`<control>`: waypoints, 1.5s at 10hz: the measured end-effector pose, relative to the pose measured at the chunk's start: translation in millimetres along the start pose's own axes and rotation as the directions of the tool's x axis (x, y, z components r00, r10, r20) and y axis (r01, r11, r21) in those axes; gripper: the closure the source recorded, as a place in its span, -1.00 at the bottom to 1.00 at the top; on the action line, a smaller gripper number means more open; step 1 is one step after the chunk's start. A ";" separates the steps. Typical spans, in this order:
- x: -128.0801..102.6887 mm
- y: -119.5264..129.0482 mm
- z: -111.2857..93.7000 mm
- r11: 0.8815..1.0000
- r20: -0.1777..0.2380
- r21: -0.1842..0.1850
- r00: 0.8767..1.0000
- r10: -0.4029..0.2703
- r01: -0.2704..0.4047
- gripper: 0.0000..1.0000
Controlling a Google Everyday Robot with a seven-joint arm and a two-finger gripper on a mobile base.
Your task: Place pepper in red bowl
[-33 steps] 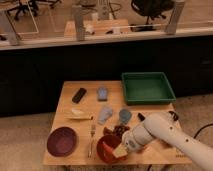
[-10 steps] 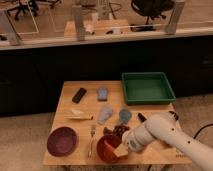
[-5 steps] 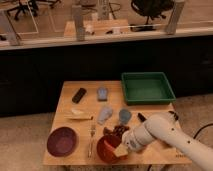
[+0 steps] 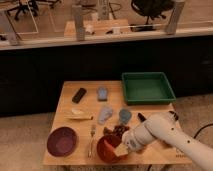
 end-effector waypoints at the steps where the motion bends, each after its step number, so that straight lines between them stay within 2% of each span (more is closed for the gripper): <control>1: 0.0 0.1 0.0 1.000 0.001 0.000 1.000 0.000 0.000 0.73; 4: -0.7 0.4 0.1 1.000 0.002 0.000 1.000 0.001 -0.001 0.72; 5: -0.5 0.4 -0.4 1.000 0.000 0.002 1.000 0.003 -0.003 0.64; 11: 1.3 0.4 -3.1 1.000 -0.014 0.004 1.000 0.024 -0.023 -0.52; 12: 1.8 0.4 -3.4 1.000 -0.014 0.002 1.000 0.026 -0.026 -0.60; 15: 3.7 1.6 -5.5 0.999 -0.023 -0.009 0.999 0.045 -0.045 -0.60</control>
